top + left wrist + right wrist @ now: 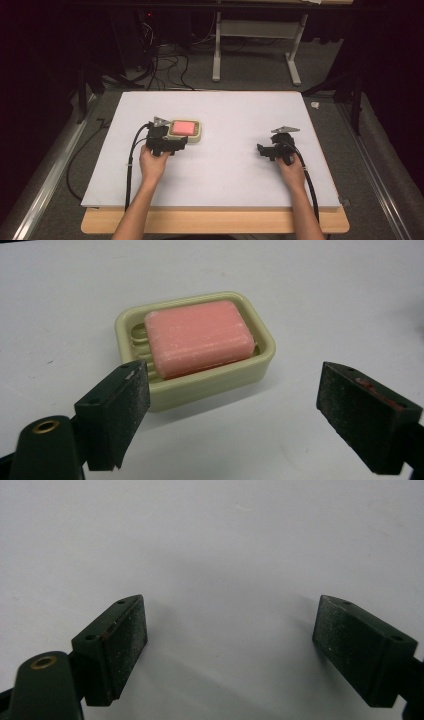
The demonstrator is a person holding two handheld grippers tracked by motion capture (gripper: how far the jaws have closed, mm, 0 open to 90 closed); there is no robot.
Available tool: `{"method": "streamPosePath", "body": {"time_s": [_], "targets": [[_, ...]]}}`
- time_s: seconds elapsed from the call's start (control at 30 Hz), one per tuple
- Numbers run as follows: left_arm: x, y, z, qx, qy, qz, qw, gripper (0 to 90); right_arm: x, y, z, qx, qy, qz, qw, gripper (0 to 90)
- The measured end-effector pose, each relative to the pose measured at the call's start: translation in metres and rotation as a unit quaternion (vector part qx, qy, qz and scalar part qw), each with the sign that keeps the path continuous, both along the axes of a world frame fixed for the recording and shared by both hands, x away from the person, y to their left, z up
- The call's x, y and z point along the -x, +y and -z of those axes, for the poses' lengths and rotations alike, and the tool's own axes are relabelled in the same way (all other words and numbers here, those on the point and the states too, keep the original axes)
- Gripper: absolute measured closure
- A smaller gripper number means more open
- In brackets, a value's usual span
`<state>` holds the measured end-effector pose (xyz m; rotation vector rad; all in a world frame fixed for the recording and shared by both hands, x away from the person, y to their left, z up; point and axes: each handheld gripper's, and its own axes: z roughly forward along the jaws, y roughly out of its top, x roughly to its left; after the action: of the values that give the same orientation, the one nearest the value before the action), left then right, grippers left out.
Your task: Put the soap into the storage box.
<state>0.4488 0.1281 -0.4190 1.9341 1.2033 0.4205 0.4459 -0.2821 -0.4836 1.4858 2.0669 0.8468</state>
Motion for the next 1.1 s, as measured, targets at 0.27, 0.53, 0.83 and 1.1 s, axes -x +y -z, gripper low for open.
{"method": "streamPosePath", "body": {"time_s": [0.27,0.53,0.83,1.1], "targets": [[0.01,0.005,-0.004,0.002,-0.004,0.007,1.0,14.9,0.0,0.0,0.0,0.0,0.0,0.0,1.0,14.8],[0.02,0.011,-0.004,0.016,-0.011,0.005,0.9998,14.9,0.0,0.0,0.0,0.0,0.0,0.0,1.0,14.8],[0.031,0.017,-0.002,0.014,-0.018,0.003,0.9997,14.9,0.0,0.0,0.0,0.001,0.0,0.0,1.0,14.8],[0.041,0.021,0.01,-0.002,-0.02,0.005,0.9998,14.8,0.0,0.0,0.0,0.001,0.0,0.001,1.0,14.7]]}}
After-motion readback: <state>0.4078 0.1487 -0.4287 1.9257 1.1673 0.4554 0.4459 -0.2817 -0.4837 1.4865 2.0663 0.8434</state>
